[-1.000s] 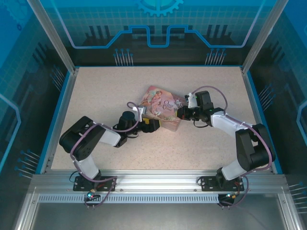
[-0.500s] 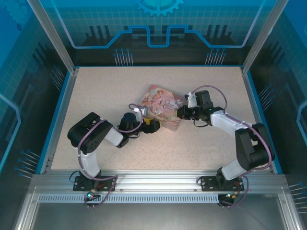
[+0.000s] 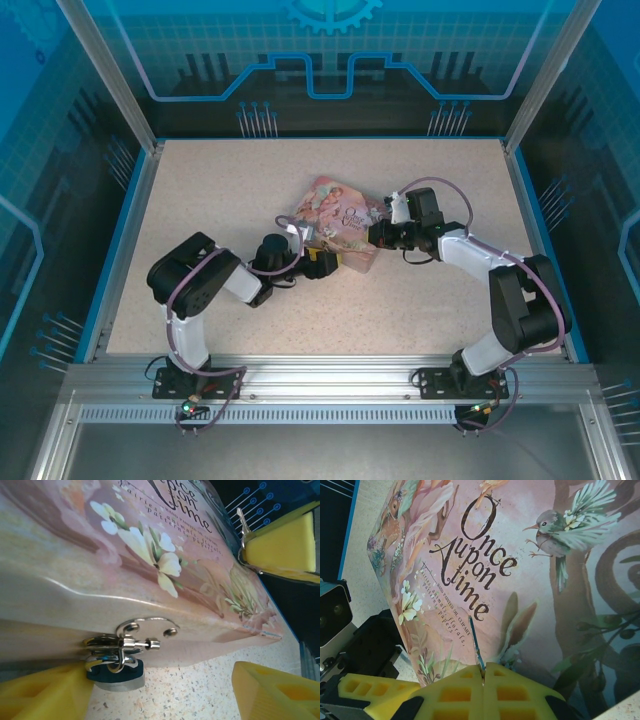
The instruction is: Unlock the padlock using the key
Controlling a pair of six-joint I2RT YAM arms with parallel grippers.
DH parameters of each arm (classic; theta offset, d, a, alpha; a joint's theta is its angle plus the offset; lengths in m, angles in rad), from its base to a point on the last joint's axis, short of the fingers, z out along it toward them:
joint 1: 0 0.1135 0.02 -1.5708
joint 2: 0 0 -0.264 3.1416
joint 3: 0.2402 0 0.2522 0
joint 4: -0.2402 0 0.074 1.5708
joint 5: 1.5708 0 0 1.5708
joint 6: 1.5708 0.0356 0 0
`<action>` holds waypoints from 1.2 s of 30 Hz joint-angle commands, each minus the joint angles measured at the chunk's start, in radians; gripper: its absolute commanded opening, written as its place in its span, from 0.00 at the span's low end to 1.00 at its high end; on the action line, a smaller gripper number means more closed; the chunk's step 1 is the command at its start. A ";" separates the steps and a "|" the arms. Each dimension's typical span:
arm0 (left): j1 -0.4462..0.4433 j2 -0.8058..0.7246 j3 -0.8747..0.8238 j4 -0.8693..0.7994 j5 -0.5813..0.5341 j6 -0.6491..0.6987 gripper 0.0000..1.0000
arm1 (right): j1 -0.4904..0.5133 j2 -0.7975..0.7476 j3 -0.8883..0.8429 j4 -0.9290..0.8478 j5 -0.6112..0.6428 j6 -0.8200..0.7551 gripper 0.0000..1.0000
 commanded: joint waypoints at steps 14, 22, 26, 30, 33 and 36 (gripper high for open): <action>-0.011 -0.047 0.031 -0.016 -0.016 -0.080 0.54 | 0.012 0.034 0.002 -0.050 -0.005 -0.017 0.00; -0.012 -0.042 0.059 -0.092 -0.058 -0.070 0.41 | 0.012 0.033 0.002 -0.044 -0.007 -0.015 0.00; -0.014 -0.045 0.066 -0.099 -0.070 -0.069 0.34 | 0.012 0.031 0.002 -0.038 -0.009 -0.014 0.00; -0.018 -0.075 0.060 -0.135 -0.103 -0.064 0.30 | 0.012 0.020 0.000 -0.027 -0.010 -0.025 0.00; -0.020 -0.109 0.059 -0.180 -0.129 -0.077 0.29 | 0.011 -0.005 -0.004 -0.016 -0.006 -0.050 0.00; -0.021 -0.146 0.072 -0.239 -0.146 -0.113 0.26 | 0.007 -0.047 -0.008 -0.004 -0.007 -0.082 0.00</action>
